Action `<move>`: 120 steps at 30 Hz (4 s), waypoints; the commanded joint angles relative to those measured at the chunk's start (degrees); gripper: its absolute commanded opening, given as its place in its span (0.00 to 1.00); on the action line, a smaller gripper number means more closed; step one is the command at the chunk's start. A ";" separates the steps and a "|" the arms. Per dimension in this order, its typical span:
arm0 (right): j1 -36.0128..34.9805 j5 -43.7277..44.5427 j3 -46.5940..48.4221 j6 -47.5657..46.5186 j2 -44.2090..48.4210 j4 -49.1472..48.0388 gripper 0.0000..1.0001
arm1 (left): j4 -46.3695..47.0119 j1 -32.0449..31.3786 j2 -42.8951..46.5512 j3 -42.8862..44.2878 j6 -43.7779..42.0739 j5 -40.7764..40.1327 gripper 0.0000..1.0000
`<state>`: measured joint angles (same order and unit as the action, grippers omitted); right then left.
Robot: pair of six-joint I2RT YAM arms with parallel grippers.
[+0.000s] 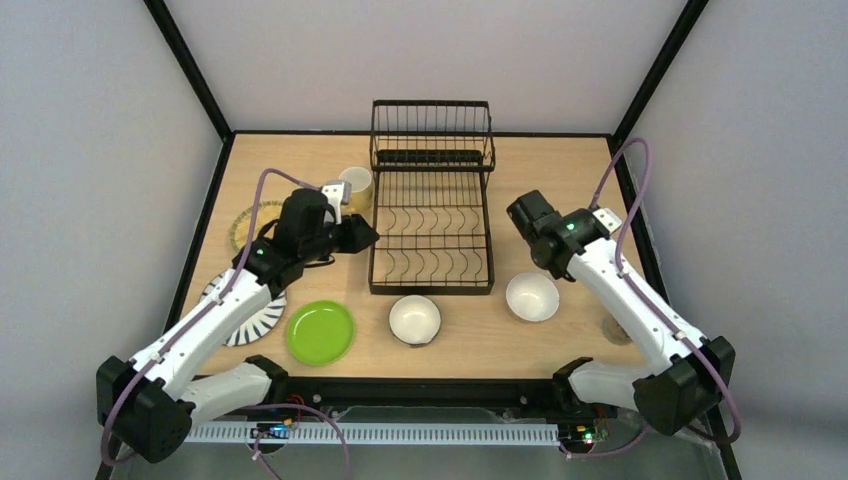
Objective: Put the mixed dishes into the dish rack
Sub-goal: Grab the cup at the corner of the board.
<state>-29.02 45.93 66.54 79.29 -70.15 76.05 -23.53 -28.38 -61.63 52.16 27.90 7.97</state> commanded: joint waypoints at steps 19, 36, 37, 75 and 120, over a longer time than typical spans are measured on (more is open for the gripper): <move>14.29 8.55 31.20 -27.75 -22.32 -0.85 0.92 | 0.46 -1.96 -1.74 -1.53 -3.37 1.54 0.99; 30.68 -4.18 3.14 -12.07 -1.19 -1.07 0.91 | -0.23 -2.52 -0.72 -0.87 -3.19 2.45 0.99; 30.68 -4.49 2.50 -11.77 -0.72 -1.05 0.91 | -0.34 -2.52 -0.74 -0.75 -3.27 2.51 0.99; 38.41 -8.26 -11.09 -20.58 5.79 -14.92 0.90 | 1.65 -2.59 -0.93 -4.78 -2.30 4.83 0.99; 43.69 -18.15 -17.65 -29.33 5.84 -27.91 0.00 | -0.94 -2.60 -1.53 -3.41 -2.44 2.91 0.99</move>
<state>14.66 31.46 45.91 52.14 -65.71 52.18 -23.05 -30.74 -62.83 46.50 25.52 10.90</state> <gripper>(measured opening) 0.153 0.989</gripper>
